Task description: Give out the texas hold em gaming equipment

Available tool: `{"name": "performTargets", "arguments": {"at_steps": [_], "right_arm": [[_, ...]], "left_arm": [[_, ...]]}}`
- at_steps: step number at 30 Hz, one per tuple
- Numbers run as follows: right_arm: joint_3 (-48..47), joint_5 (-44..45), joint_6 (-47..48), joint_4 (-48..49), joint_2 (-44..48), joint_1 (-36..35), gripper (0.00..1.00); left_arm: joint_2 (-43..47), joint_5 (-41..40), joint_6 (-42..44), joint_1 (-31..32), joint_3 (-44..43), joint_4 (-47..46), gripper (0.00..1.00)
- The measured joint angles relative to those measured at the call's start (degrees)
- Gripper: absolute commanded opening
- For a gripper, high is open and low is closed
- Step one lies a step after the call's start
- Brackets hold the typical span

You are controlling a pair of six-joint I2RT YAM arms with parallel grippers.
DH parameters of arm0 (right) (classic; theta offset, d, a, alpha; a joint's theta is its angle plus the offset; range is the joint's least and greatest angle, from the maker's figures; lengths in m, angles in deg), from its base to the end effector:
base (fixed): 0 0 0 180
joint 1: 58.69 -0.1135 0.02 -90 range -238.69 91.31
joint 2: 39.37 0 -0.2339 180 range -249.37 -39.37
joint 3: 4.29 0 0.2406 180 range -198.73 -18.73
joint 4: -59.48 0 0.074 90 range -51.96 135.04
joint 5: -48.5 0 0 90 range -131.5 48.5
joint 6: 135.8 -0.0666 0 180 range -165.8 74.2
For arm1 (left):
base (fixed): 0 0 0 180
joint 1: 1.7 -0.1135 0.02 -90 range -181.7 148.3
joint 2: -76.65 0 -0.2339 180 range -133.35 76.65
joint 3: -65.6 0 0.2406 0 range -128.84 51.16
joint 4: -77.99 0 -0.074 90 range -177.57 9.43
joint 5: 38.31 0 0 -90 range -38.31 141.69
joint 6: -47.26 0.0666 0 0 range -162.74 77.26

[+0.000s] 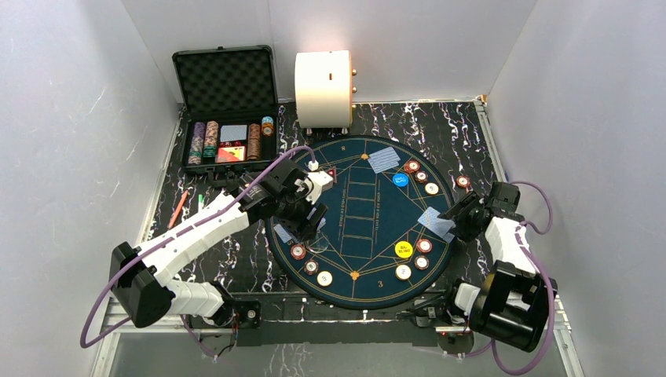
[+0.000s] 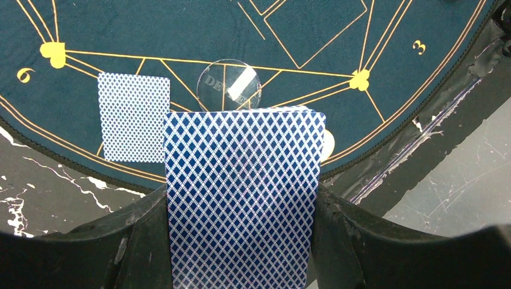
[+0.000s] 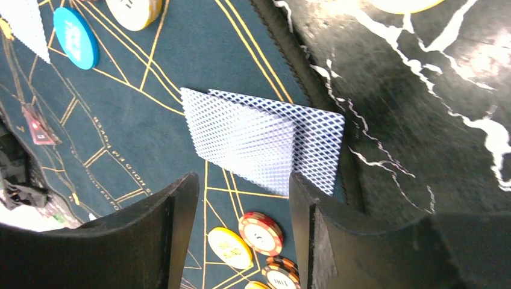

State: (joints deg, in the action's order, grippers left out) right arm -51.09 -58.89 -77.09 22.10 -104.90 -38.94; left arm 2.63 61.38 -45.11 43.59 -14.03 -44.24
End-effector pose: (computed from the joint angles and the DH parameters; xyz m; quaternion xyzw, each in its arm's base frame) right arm 0.2210 -0.0582 0.1349 0.3676 0.8723 0.1728 0.2721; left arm 0.1895 -0.2074 0.2516 0.3703 0.8672 -0.2036 0.2633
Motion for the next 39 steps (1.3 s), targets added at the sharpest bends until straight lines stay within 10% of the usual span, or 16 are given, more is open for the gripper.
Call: {"name": "performTargets", "arguments": {"at_steps": [5,9,15,21,39], "right_arm": [[-1.7,4.9,-2.7,-6.0,3.5,0.0,0.74],[-6.2,8.9,-3.1,-10.1,8.8,0.0,0.98],[-11.3,-4.8,1.6,-4.6,7.9,-3.5,0.98],[-17.3,-16.1,2.4,0.9,-8.7,-23.7,0.98],[-21.6,-32.4,-18.3,29.3,-23.0,-51.7,0.88]], "left_arm": [[-0.4,-0.3,0.0,0.0,-0.6,1.1,0.0],[-0.8,-1.2,0.0,0.0,-1.9,2.3,0.0],[-1.6,-2.2,0.0,0.0,-3.3,3.1,0.0],[-2.9,-2.9,0.0,0.0,-3.6,3.2,0.0],[-2.9,-3.4,-0.2,0.4,-3.6,1.5,0.0]]}}
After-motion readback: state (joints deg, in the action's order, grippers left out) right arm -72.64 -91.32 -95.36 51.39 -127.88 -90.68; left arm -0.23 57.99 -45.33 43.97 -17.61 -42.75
